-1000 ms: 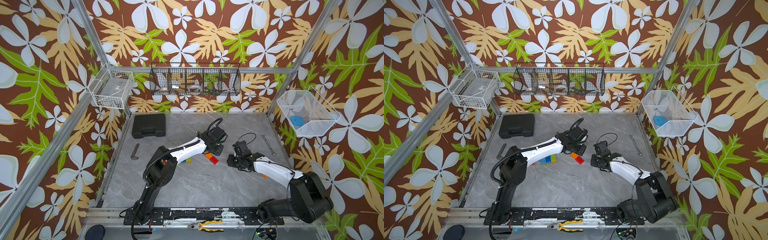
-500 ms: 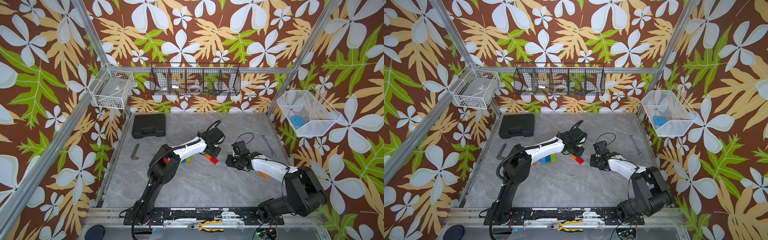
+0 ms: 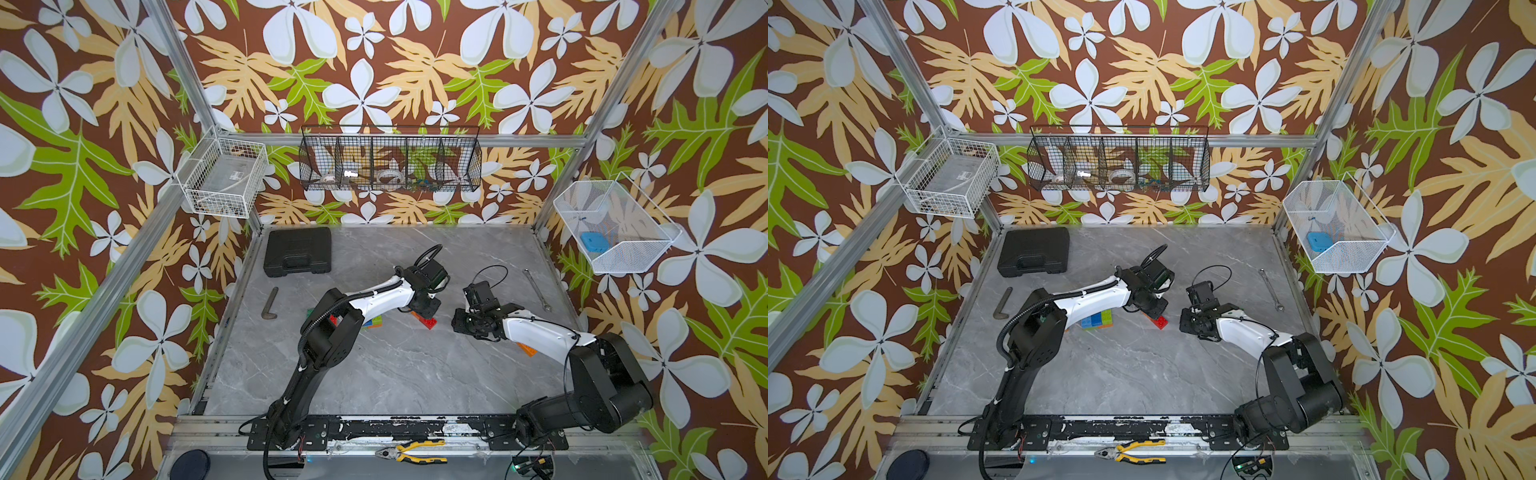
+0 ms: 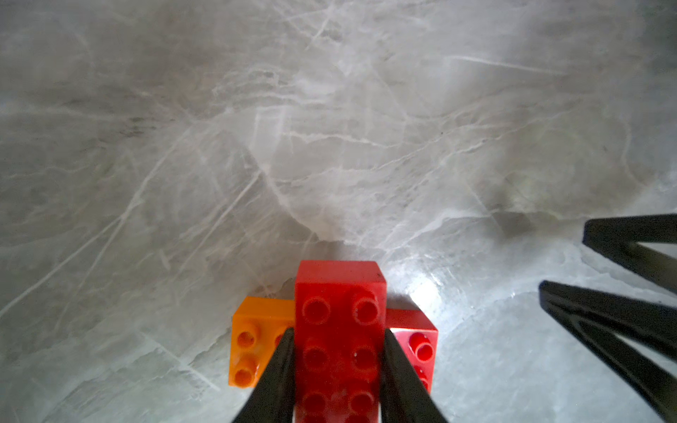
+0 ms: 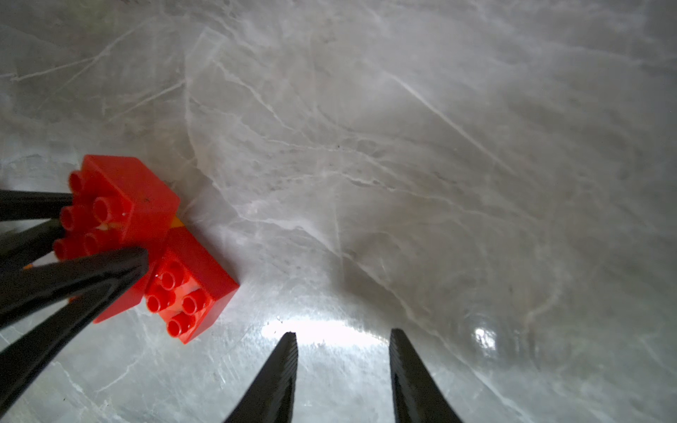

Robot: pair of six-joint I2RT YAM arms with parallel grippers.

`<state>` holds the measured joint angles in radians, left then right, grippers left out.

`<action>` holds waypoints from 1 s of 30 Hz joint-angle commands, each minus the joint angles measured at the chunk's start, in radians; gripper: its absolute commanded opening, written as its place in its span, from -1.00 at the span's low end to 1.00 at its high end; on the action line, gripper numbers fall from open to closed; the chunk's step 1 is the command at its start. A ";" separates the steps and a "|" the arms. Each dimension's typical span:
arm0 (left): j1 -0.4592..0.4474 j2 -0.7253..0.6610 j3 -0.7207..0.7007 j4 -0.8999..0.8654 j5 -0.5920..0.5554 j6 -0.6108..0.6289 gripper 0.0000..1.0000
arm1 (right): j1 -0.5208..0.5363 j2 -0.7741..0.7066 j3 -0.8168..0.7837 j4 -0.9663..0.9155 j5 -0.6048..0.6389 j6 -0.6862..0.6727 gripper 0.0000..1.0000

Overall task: Assemble a rectangle with lego
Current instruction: Assemble the lego brick with the lego brick.

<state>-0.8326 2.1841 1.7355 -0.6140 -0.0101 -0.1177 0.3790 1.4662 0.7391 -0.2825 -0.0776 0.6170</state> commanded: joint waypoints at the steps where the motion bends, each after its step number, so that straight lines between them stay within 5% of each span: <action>1: 0.004 0.006 0.006 0.002 0.004 0.024 -1.00 | 0.001 0.002 0.001 0.003 0.001 -0.005 -0.20; 23: 0.024 0.033 -0.042 -0.024 0.048 0.015 -1.00 | 0.000 -0.007 0.028 -0.029 0.019 -0.012 -0.23; 30: 0.027 -0.023 -0.154 0.099 0.060 -0.012 -1.00 | 0.001 0.008 0.045 -0.031 0.013 -0.013 -0.24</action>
<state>-0.8093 2.1574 1.6241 -0.4572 0.0345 -0.1036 0.3790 1.4677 0.7746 -0.3080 -0.0727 0.6128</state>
